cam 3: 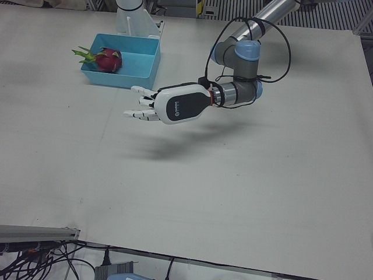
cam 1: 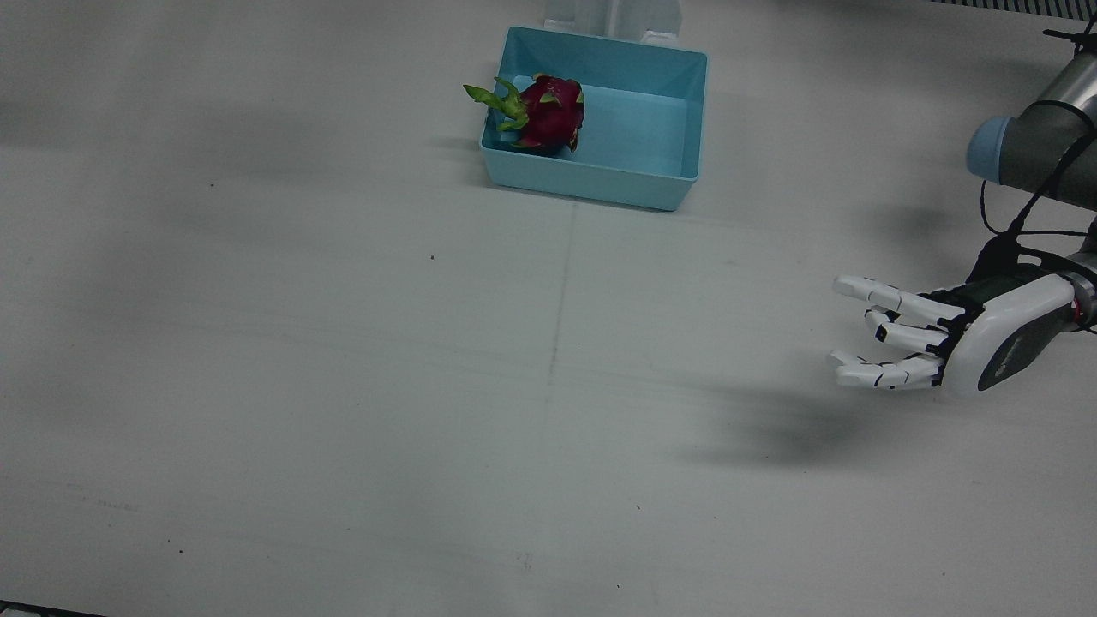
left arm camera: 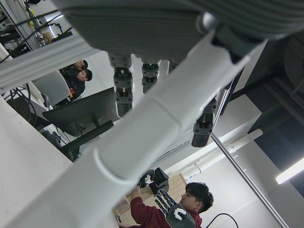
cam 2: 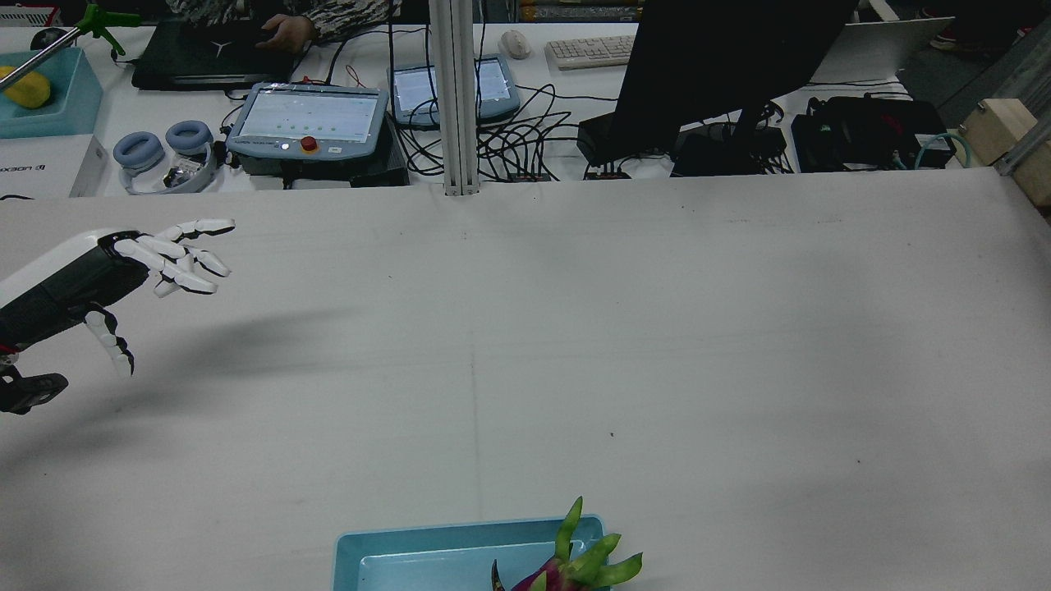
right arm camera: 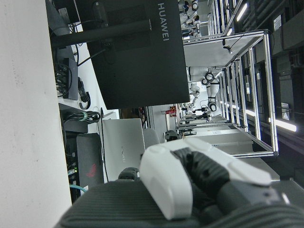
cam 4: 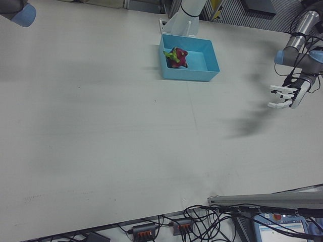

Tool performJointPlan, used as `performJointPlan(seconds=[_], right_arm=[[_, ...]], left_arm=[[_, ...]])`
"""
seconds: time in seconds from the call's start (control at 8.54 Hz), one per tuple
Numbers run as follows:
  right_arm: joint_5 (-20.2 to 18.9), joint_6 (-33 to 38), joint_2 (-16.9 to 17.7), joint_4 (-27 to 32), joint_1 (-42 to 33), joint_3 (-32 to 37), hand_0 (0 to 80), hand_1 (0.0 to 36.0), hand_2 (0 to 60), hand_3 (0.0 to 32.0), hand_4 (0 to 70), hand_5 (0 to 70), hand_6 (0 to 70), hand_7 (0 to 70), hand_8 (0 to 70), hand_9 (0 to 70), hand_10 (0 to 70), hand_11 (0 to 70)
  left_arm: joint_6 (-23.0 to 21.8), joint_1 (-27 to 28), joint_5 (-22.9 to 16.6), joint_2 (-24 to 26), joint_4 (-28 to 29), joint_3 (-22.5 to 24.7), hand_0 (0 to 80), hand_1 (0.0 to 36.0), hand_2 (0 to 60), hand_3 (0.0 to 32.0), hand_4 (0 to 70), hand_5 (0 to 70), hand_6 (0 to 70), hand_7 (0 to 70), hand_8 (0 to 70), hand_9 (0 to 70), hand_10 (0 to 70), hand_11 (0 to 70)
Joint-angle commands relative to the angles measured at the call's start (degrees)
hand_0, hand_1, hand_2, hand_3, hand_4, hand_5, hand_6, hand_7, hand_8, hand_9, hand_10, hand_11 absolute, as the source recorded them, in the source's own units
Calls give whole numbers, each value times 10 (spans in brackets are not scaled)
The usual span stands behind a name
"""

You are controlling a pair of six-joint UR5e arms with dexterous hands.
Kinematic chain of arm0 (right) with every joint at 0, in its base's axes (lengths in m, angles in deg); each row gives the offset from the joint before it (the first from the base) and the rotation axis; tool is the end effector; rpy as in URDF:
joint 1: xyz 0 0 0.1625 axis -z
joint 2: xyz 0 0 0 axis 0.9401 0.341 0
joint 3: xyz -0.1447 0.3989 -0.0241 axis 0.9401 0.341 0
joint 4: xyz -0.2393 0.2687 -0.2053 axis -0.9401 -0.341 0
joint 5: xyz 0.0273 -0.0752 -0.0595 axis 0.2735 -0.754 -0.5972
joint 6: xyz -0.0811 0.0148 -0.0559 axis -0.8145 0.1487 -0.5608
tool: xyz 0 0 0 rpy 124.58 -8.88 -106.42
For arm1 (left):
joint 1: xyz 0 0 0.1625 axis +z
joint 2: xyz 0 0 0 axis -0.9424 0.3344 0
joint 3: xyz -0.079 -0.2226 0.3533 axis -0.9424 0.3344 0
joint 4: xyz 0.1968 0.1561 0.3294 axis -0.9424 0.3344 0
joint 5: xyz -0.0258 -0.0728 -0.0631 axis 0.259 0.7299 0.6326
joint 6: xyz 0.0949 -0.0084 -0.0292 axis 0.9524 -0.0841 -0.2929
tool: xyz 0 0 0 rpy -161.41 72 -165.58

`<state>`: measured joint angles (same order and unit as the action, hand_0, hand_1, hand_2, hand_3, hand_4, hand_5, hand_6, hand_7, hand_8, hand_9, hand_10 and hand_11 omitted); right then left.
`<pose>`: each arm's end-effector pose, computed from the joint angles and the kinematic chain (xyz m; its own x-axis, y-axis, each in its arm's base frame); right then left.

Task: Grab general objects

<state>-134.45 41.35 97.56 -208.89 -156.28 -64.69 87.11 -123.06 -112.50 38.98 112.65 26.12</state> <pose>0.1036 -0.4520 0.7085 -0.9888 0.0458 -0.1423 0.1337 -0.1544 -0.9789 0.2394 -0.5317 0.5227 -0.9001 -0.0881 -0.4267 0.1574 0.8475 -0.5070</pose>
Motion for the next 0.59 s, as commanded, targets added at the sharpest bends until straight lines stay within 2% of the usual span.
performJointPlan(seconds=[0.0,0.12,0.23,0.35,0.47], right_arm=[[0,0,0,0,0,-1,0,0,0,0,0,0,0,0,0,0,0,0],[0,0,0,0,0,-1,0,0,0,0,0,0,0,0,0,0,0,0],[0,0,0,0,0,-1,0,0,0,0,0,0,0,0,0,0,0,0],[0,0,0,0,0,-1,0,0,0,0,0,0,0,0,0,0,0,0],[0,0,0,0,0,-1,0,0,0,0,0,0,0,0,0,0,0,0]], left_arm=[[-121,-5,113,0,203,-179,800,360,600,102,437,21,573,700,104,168,177,309],[-129,-7,117,-5,199,-180,800,360,600,60,551,16,609,700,111,173,111,211],[-127,-8,117,-5,195,-182,800,360,600,76,564,12,616,700,113,176,66,144],[-125,-8,119,-4,196,-182,800,360,600,102,530,20,619,700,113,178,144,258],[-125,-8,119,-4,197,-183,800,360,600,106,495,24,623,700,114,181,179,311]])
